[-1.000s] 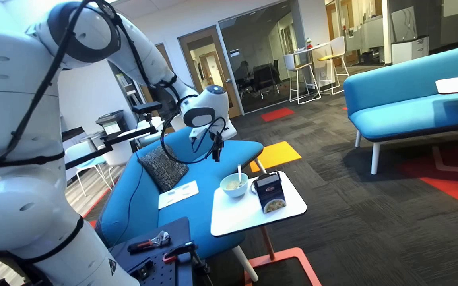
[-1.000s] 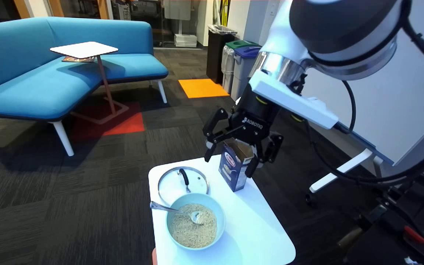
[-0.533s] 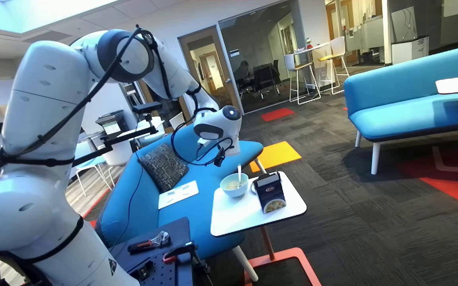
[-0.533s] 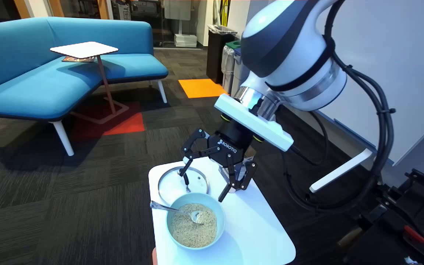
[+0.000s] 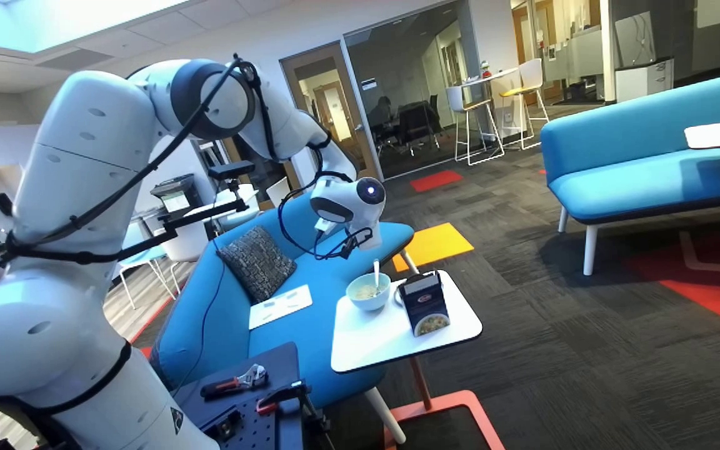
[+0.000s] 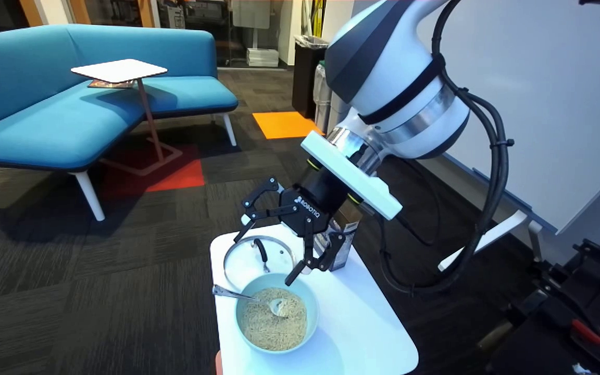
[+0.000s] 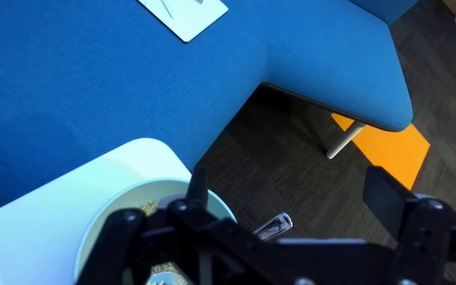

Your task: Use the spoon to stir the contents in the blue bowl

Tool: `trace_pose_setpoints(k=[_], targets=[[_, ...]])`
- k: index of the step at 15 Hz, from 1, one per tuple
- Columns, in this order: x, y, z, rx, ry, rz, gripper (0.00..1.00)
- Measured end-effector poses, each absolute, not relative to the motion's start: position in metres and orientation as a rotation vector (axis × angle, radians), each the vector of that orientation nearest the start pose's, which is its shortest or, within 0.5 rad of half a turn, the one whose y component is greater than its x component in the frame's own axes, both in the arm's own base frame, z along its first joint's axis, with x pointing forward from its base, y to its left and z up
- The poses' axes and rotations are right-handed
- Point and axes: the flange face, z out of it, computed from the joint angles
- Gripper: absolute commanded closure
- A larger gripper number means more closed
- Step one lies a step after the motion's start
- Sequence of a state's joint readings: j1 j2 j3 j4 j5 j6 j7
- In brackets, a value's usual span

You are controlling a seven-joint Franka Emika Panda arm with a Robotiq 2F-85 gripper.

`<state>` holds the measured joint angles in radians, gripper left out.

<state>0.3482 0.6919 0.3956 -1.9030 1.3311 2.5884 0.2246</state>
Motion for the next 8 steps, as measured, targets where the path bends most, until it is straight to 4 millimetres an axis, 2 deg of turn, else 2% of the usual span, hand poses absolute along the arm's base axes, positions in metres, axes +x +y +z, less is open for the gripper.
trace_pose_setpoints(k=[5, 8], targets=[[0.471, 0.394, 0.138, -1.970, 1.179, 0.647, 0.00], [0.467, 0.397, 0.128, -1.875, 1.362, 0.662, 0.00]])
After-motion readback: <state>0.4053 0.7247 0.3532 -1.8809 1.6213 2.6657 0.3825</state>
